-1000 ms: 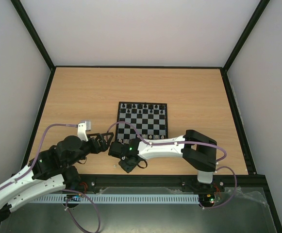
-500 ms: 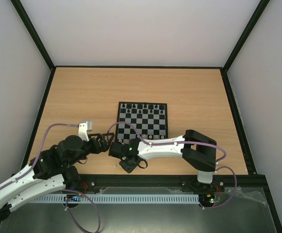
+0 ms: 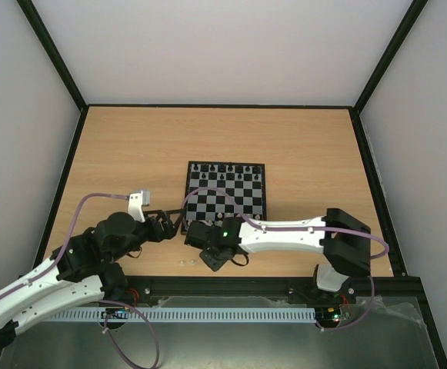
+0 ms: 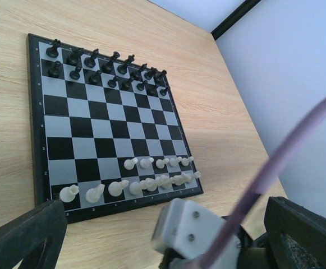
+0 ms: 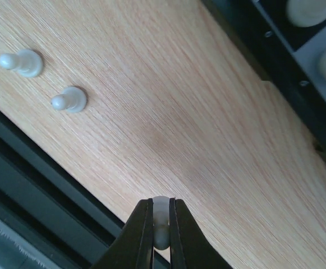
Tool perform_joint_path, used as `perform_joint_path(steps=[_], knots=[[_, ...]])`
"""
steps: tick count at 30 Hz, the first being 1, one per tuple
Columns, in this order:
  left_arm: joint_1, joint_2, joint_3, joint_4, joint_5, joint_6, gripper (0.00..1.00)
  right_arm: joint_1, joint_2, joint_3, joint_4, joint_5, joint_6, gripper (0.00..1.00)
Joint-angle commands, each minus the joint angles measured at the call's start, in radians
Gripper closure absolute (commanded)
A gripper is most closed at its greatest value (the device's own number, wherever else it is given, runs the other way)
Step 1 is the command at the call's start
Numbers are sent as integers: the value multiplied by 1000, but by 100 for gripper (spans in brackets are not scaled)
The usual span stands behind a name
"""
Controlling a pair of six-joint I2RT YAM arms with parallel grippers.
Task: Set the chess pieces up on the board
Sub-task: Pick up the chess piece at the center of the board, then place the chess piece on the chessboard.
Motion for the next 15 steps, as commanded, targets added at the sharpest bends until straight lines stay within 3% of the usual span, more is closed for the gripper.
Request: perform_joint_path(steps=[1, 15], knots=[[3, 19, 8, 30, 5, 24, 1, -30, -82, -17, -113, 53, 6, 99], [3, 26, -8, 30, -1, 43, 1, -296, -90, 167, -193, 51, -123, 99]])
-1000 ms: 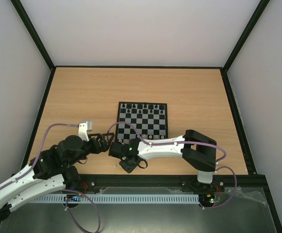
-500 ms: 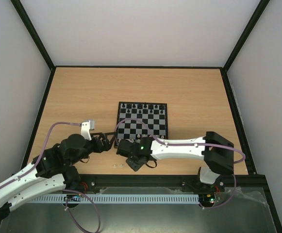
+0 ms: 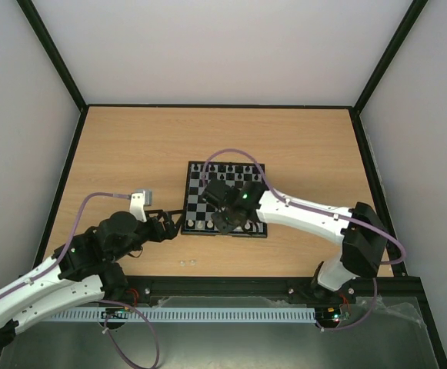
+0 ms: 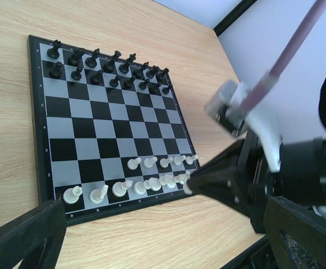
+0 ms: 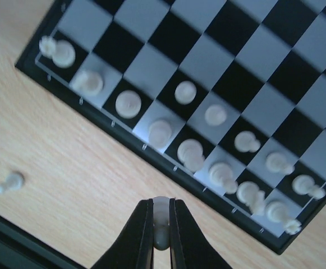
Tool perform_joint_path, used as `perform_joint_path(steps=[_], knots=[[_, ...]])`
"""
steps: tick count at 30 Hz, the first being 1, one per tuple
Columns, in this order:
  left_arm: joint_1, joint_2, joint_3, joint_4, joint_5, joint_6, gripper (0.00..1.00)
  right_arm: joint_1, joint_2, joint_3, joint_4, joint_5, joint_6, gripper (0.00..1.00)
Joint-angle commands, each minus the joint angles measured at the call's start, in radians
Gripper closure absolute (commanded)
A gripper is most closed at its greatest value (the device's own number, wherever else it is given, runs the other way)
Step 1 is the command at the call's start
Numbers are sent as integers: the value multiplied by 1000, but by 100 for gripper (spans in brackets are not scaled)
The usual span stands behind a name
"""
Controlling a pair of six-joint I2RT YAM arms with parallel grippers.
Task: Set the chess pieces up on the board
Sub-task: Place the chess piece on the chessboard.
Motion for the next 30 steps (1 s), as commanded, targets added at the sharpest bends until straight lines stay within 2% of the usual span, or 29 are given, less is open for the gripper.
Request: perform_joint_path(steps=[1, 12, 30], knots=[[3, 4, -14, 22, 2, 14, 1, -55, 36, 101, -80, 6, -61, 99], [3, -11, -51, 36, 22, 14, 1, -77, 243, 330, -122, 17, -91, 99], [3, -91, -68, 16, 52, 4, 1, -117, 437, 405, -104, -38, -121, 99]])
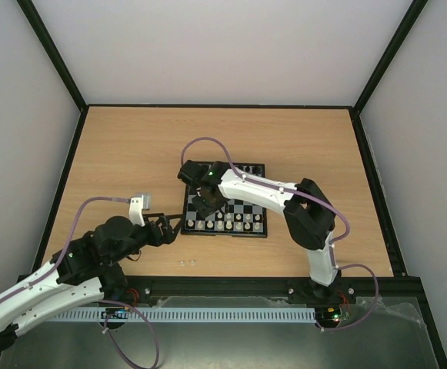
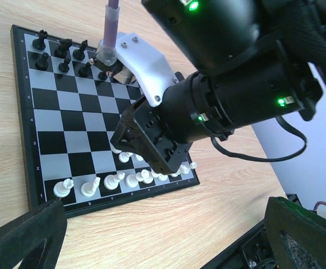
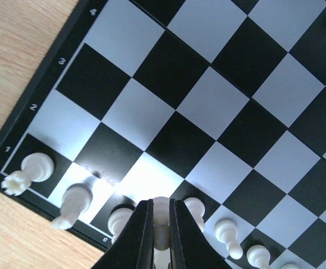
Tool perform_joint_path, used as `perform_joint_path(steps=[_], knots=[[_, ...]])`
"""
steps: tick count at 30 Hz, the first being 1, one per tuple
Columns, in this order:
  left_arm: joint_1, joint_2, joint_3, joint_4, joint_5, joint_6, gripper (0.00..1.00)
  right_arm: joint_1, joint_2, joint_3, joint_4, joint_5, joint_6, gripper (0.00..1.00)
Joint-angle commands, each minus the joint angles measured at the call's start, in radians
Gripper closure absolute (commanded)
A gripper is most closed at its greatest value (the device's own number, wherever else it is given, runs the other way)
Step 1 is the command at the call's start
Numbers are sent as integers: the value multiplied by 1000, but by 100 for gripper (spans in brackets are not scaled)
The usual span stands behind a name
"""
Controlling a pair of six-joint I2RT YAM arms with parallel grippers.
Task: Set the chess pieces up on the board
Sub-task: Place the chess piece on the chessboard.
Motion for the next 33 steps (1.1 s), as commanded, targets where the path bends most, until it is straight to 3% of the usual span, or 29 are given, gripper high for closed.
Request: perform_joint_path(steps=[1, 33], knots=[[3, -18, -9, -5, 8, 2, 1, -17, 38, 26, -51, -26, -26, 99], [3, -10, -11, -10, -14, -4, 1, -23, 100, -5, -11, -77, -41, 99]])
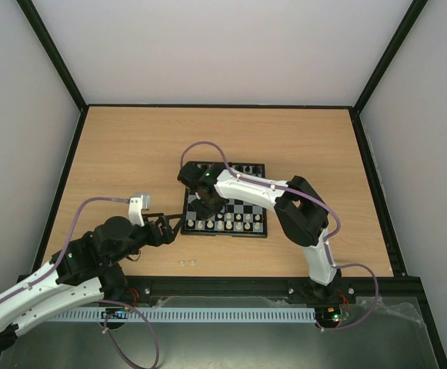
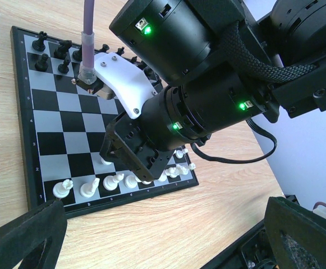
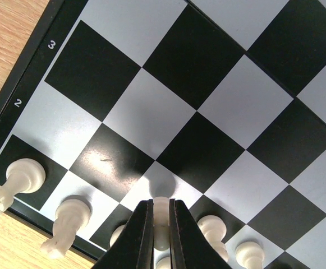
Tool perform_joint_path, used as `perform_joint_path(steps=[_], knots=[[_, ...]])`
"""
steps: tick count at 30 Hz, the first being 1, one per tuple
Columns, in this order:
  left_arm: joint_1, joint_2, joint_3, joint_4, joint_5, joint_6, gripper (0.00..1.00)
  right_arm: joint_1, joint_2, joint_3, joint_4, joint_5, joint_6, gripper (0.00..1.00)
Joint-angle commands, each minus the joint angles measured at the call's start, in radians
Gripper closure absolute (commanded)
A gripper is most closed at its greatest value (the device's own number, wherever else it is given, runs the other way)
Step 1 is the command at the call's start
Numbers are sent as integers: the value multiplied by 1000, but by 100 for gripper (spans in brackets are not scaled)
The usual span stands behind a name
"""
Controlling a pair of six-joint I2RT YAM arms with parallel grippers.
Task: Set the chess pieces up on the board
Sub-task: Place the chess piece on the chessboard.
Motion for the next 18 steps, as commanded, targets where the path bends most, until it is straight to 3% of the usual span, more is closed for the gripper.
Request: perform_joint_path(steps=[1, 18], knots=[[3, 0, -9, -10, -12, -2, 1, -4, 26, -9, -19, -9, -17, 99], [3, 1, -8, -11, -14, -2, 1, -3, 33, -9, -17, -9, -18, 94]])
